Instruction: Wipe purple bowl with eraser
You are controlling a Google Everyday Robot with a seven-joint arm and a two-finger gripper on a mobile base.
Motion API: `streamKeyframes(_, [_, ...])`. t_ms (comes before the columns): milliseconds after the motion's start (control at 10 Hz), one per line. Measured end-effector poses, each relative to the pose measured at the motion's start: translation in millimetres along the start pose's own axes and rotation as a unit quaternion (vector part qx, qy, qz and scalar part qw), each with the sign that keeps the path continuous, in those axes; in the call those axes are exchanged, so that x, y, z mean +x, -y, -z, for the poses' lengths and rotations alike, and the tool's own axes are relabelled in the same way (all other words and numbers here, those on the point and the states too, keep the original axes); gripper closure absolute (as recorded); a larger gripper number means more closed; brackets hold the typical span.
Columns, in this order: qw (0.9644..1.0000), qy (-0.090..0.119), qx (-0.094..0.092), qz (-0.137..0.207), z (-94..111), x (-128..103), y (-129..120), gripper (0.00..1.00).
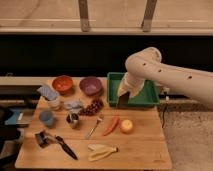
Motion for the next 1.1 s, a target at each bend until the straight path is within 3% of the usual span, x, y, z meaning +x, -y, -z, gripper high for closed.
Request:
streamKeyframes(200, [0.9997,0.007,0.010,0.019,0,-11,-11,0.88])
streamKeyframes(500, [0.9972,0.015,0.016,0.072,-7,-48,-62,0.88])
streamKeyframes(1100, [0.9836,0.024,0.003,0.179,-45,-107,-181,0.88])
